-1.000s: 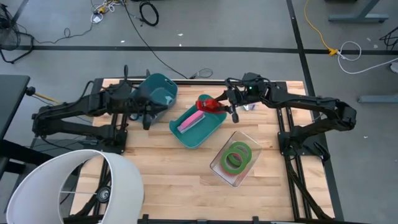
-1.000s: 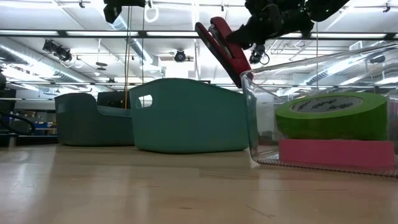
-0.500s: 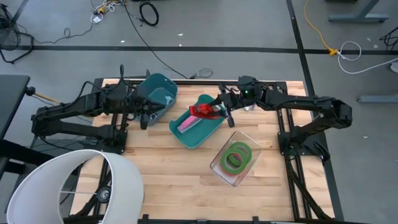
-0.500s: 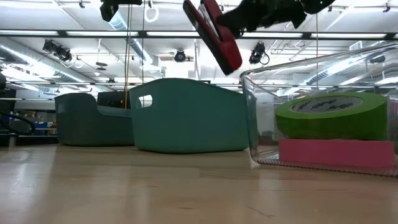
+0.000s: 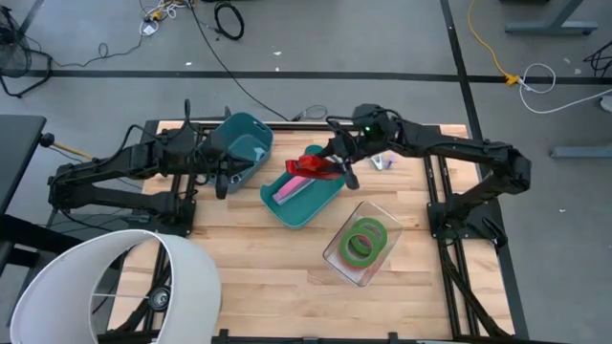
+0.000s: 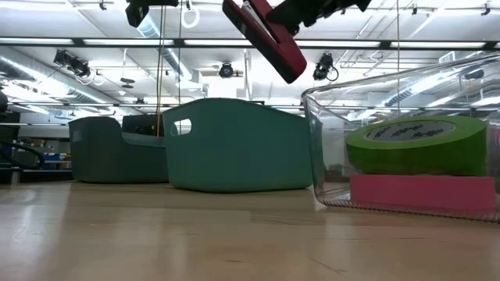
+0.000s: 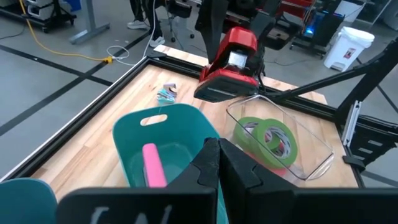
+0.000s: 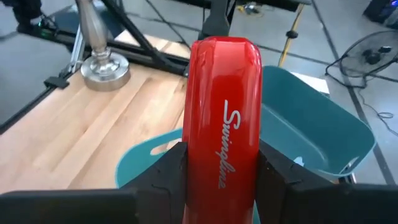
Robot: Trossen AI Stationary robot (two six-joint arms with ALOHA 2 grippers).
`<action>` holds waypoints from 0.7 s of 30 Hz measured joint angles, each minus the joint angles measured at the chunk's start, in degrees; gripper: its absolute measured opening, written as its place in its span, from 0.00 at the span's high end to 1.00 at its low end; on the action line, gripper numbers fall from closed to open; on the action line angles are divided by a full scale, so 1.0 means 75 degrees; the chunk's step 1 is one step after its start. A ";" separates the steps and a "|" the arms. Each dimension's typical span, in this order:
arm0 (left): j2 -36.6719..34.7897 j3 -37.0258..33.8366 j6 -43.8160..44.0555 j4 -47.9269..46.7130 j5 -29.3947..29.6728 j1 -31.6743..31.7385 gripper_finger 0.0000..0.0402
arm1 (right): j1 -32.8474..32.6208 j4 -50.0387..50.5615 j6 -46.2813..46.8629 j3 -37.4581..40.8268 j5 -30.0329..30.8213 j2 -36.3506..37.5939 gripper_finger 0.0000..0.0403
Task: Pick and place Stapler, Stapler remover, tape
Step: Put the red stapler into the green bin
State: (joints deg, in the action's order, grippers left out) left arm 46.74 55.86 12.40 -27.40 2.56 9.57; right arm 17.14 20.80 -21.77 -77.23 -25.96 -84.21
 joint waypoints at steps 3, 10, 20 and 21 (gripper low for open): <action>0.0000 0.0000 0.0000 0.0000 0.0000 0.0000 0.98 | -0.0031 0.0646 -0.0333 -0.0470 0.0003 -0.0284 0.67; 0.0003 0.0000 0.0003 -0.0024 0.0001 0.0001 0.98 | -0.0100 0.1446 -0.0721 -0.1125 0.0136 -0.0757 0.67; 0.0003 0.0000 0.0000 -0.0050 0.0001 0.0002 0.98 | -0.0296 0.2101 -0.1774 -0.1140 0.0652 -0.1169 0.67; 0.0003 0.0000 -0.0005 -0.0052 0.0001 -0.0001 0.98 | -0.0322 0.2170 -0.1865 -0.1140 0.0668 -0.1243 0.67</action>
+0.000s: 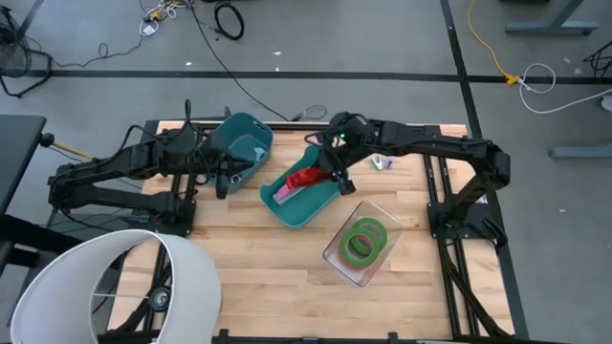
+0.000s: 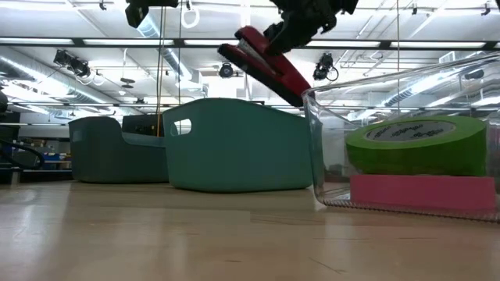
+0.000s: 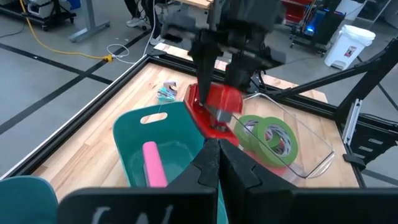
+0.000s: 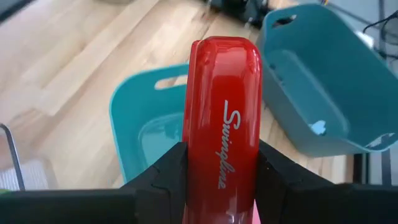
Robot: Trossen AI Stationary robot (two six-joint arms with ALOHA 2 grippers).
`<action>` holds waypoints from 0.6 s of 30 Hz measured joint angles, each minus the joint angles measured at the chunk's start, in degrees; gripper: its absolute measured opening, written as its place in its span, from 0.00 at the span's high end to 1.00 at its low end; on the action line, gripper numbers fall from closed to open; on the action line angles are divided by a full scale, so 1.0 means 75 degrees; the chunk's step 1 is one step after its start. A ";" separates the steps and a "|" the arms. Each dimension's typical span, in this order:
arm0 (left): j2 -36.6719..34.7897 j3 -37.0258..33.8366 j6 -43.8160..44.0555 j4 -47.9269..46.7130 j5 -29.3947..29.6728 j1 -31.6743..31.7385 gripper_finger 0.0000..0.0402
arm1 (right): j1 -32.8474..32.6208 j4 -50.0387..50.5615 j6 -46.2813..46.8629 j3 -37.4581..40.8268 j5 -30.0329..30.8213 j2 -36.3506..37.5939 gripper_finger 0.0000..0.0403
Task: Pick and place Stapler, Stapler remover, tape
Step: Put the red stapler into the green bin
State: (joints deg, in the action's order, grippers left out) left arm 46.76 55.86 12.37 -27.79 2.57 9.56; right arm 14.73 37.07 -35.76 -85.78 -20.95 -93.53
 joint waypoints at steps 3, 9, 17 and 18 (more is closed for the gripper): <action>0.0000 0.0000 0.0001 -0.0004 0.0001 0.0003 0.99 | -0.0055 0.0121 -0.0139 -0.0001 0.0120 -0.0208 0.67; 0.0000 0.0000 0.0003 -0.0004 0.0003 0.0003 0.98 | -0.0161 0.0222 -0.0442 -0.0003 0.0196 -0.0669 0.67; 0.0000 0.0000 0.0002 -0.0004 0.0003 0.0003 0.99 | -0.0355 0.0377 -0.1270 -0.0003 0.0722 -0.1244 0.67; 0.0000 0.0000 0.0002 -0.0004 0.0002 0.0003 0.99 | -0.0374 0.0374 -0.1352 -0.0003 0.0774 -0.1308 0.67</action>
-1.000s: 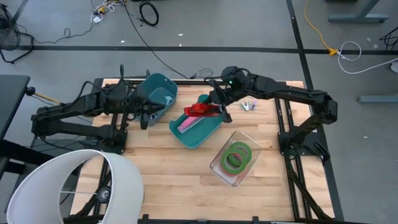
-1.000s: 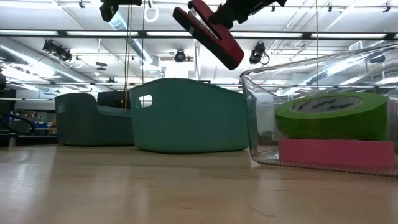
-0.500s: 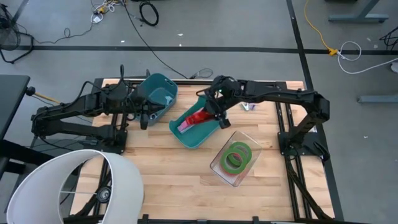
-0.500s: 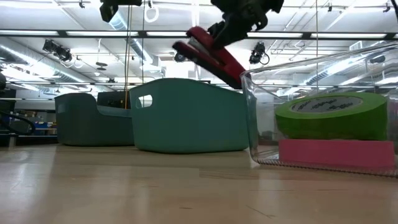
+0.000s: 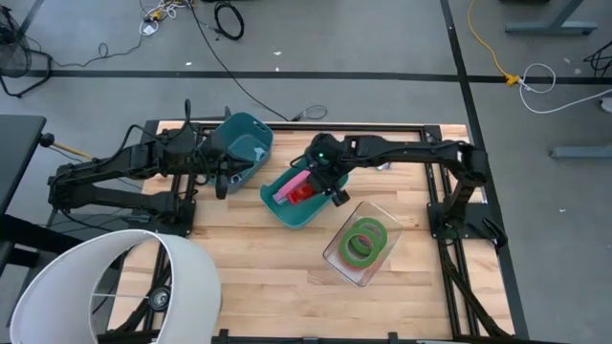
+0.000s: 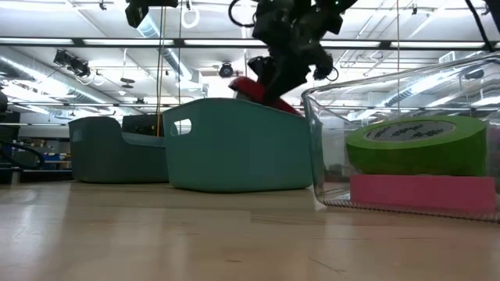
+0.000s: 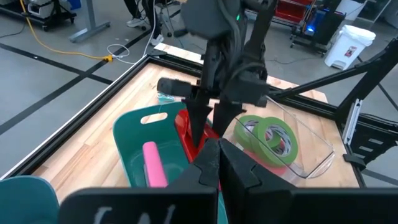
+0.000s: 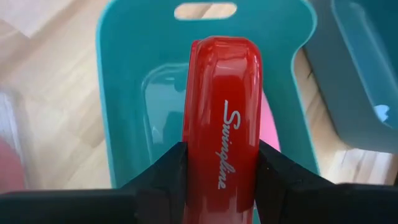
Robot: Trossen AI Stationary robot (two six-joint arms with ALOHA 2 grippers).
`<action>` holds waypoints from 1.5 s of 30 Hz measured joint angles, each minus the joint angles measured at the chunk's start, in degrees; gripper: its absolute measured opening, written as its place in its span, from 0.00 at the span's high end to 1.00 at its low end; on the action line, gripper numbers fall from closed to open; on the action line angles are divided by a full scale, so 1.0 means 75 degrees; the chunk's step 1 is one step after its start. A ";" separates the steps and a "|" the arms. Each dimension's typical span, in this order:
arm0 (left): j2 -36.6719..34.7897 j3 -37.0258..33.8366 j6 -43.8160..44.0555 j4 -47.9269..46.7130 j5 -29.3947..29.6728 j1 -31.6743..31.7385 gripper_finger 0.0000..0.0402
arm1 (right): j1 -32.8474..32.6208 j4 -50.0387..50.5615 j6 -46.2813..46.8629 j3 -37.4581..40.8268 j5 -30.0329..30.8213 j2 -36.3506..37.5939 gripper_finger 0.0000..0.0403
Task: Pick and place Stapler, Stapler remover, tape
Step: Put the red stapler into the green bin
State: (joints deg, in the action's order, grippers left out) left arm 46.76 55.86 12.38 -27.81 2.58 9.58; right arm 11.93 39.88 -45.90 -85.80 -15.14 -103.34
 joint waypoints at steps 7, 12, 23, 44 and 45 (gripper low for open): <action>0.0000 0.0000 -0.0006 0.0003 0.0025 -0.0001 0.98 | -0.0101 -0.0013 -0.0207 0.0000 0.0450 -0.0433 0.67; 0.0006 0.0000 -0.0020 0.0003 0.0031 -0.0003 0.99 | -0.0152 0.0078 -0.0707 0.0000 0.0880 -0.0610 0.67; 0.0006 0.0000 -0.0010 -0.0009 0.0041 -0.0001 0.99 | -0.0172 0.0129 -0.0960 0.0000 0.0882 -0.0692 0.67; 0.0006 0.0000 0.0001 -0.0012 0.0095 0.0000 0.97 | -0.0172 0.0189 -0.0897 -0.0003 0.0737 -0.1125 0.63; 0.0006 0.0000 0.0000 -0.0012 0.0107 -0.0003 0.97 | -0.0172 0.0189 -0.0886 -0.0003 0.0749 -0.1126 0.61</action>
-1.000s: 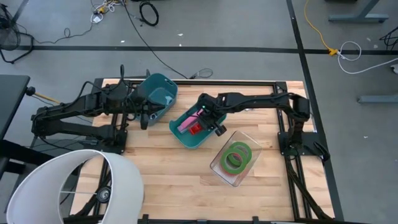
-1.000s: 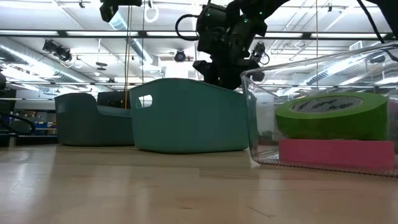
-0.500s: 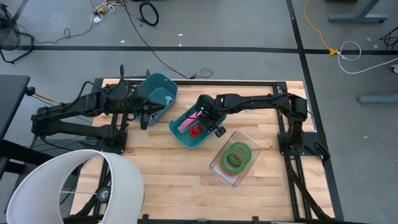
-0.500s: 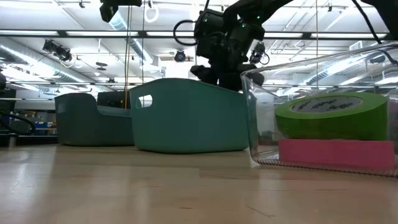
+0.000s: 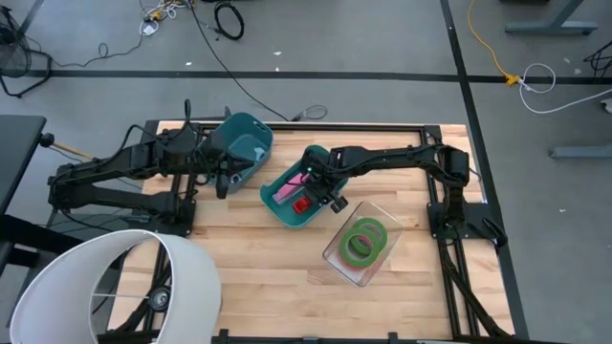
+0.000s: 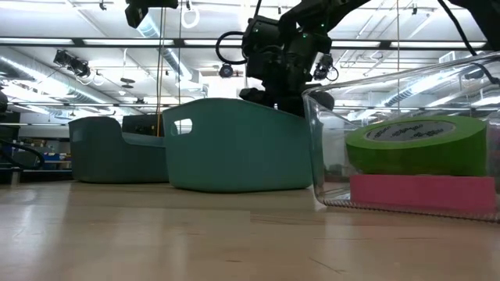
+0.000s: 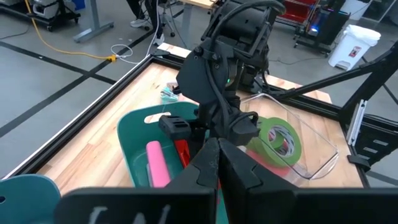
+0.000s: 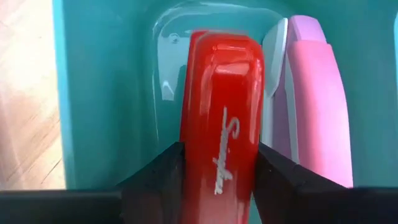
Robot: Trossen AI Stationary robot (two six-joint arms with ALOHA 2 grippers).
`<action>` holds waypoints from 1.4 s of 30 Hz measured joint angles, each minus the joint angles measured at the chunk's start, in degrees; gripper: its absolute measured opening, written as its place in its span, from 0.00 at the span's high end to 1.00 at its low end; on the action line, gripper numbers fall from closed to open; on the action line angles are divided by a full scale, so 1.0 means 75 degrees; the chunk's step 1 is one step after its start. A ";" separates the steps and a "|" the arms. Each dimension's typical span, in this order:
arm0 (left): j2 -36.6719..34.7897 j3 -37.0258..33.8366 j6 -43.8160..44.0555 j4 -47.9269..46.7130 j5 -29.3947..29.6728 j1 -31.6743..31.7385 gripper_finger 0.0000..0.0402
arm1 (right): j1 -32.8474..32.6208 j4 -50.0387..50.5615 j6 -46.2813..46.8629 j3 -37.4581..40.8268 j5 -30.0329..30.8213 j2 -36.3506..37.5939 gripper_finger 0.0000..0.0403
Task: Pick and place Stapler, Stapler remover, tape
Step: Put the red stapler into the green bin, then put the violet staple remover into the blue bin
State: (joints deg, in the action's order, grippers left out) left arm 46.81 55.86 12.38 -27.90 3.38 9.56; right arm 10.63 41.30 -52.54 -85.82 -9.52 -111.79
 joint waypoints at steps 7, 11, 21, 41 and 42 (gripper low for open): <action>0.0000 0.0000 -0.0006 -0.0003 0.0064 0.0000 0.96 | 0.0009 -0.0014 0.0341 -0.0006 0.0039 -0.0012 0.45; 0.0000 0.0000 -0.0009 -0.0003 0.0074 0.0002 0.96 | 0.0006 -0.0028 0.0342 -0.0006 0.0040 -0.0012 0.39; 0.0000 0.0000 0.0000 -0.0004 0.0148 0.0003 0.96 | 0.0019 0.0038 0.0518 -0.0329 0.0031 0.0441 0.41; -0.0003 0.0000 -0.0017 -0.0043 0.0204 0.0003 0.96 | 0.0477 0.0696 0.1730 -0.0356 0.0534 0.2826 0.45; -0.0003 0.0000 -0.0017 -0.0041 0.0204 0.0001 0.96 | 0.0536 0.0725 0.1847 -0.0356 0.0532 0.2913 0.45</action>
State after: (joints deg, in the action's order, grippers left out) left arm 46.78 55.86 12.25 -28.21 4.91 9.57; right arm 14.65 46.73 -38.69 -88.49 -5.53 -89.94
